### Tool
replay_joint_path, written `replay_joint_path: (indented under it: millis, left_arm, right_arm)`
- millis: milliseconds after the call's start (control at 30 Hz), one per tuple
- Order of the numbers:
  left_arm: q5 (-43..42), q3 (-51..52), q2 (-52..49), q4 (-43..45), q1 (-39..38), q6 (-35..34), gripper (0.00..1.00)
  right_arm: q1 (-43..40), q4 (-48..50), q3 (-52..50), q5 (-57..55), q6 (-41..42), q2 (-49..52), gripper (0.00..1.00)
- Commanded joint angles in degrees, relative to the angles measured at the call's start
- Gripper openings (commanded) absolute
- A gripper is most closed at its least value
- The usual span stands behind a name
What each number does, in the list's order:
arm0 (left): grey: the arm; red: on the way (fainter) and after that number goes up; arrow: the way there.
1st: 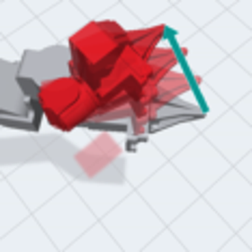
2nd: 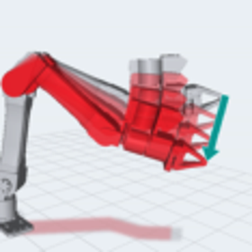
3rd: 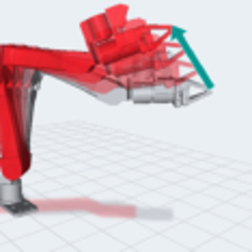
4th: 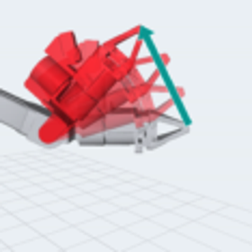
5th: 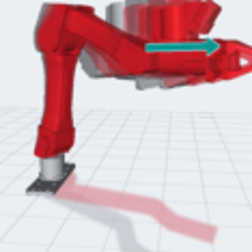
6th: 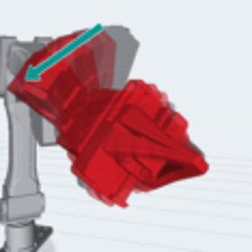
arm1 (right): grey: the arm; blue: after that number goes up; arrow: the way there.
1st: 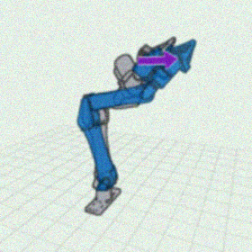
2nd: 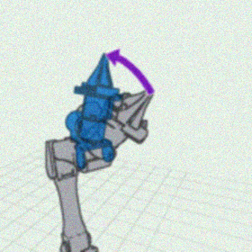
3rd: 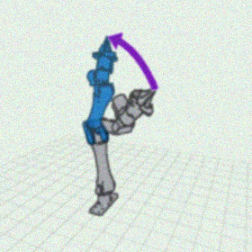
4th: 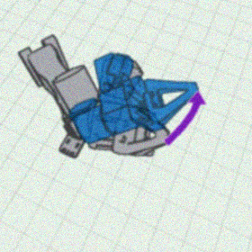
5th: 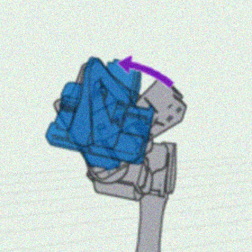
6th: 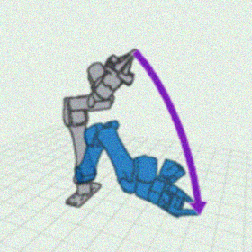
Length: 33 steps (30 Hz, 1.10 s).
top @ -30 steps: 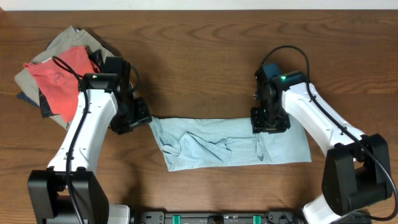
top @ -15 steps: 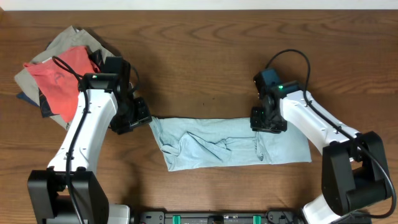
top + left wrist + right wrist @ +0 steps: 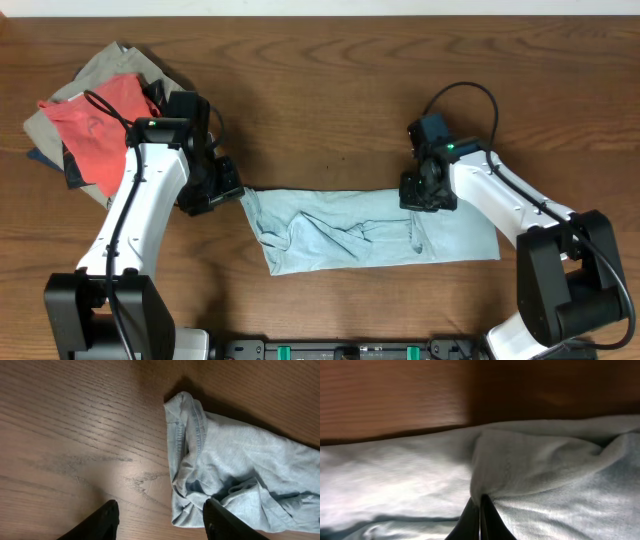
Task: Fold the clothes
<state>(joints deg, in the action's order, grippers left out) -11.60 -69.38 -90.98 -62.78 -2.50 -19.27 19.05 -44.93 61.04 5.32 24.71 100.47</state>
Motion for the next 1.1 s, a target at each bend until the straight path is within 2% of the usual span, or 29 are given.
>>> replay_joint_path:
  millis: [0,333,400,467,500,567,600,733,867,967,1067]
  left_arm:
    - [0.5,-0.22,0.37,-0.22,0.17,0.55,0.56]
    - [0.5,-0.22,0.37,-0.22,0.17,0.55,0.56]
    - [0.5,-0.22,0.37,-0.24,0.17,0.55,0.56]
    - [0.5,-0.22,0.37,-0.44,0.17,0.55,0.56]
    - [0.48,-0.22,0.37,-0.61,0.17,0.55,0.56]
    - [0.5,-0.22,0.37,-0.87,0.17,0.55,0.57]
    - [0.48,-0.22,0.37,-1.09,0.17,0.55,0.61]
    - [0.42,0.5,0.37,-1.73,0.17,0.61,0.67]
    - [-3.28,3.02,0.35,-1.6,0.17,3.91,0.7]
    - [-4.48,6.49,0.35,0.17,0.17,4.44,0.7]
    - [-7.08,11.43,0.33,4.09,0.07,4.72,0.72]
  right_arm:
    - [1.4,0.37,2.51,3.17,-3.78,-0.11,0.01]
    - [2.71,2.6,2.56,4.37,-5.05,-0.11,0.01]
    - [2.71,3.48,2.56,4.39,-5.05,-0.09,0.11]
    - [2.71,3.56,2.56,4.37,-5.09,-0.09,0.27]
    - [2.71,3.34,2.56,4.39,-5.14,-0.09,0.31]
    - [2.71,2.29,2.56,4.63,-5.77,-0.11,0.33]
    - [2.71,1.68,2.6,4.61,-6.69,-0.15,0.35]
    - [2.21,-1.6,3.85,3.58,-7.65,-2.45,0.38]
    - [0.83,-5.14,6.36,0.22,-7.65,-6.69,0.43]
    - [-0.63,-6.73,6.73,-1.84,-7.63,-10.03,0.49]
    - [-2.23,-8.46,6.73,-3.48,-7.61,-11.5,0.5]
